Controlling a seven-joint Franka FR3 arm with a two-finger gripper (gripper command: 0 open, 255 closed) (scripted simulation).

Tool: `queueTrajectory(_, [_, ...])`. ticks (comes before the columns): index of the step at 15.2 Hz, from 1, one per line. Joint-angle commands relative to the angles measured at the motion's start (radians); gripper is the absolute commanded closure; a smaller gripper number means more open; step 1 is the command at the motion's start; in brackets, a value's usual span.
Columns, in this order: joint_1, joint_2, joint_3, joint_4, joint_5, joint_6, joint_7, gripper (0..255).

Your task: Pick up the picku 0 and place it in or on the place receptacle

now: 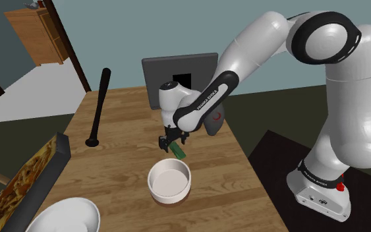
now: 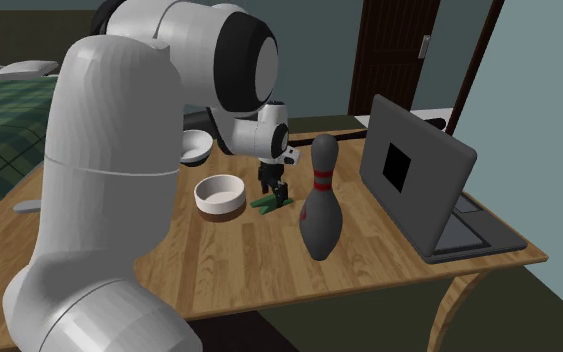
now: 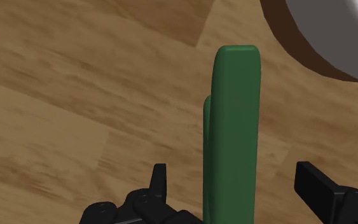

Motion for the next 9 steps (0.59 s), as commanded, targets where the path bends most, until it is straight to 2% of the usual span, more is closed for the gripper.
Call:
queueTrajectory(1, [0.004, 0.018, -0.005, -0.006, -0.007, 0.025, 0.006, 0])
queueTrajectory(9, [0.007, 0.035, -0.009, -0.006, -0.013, 0.041, 0.01, 0])
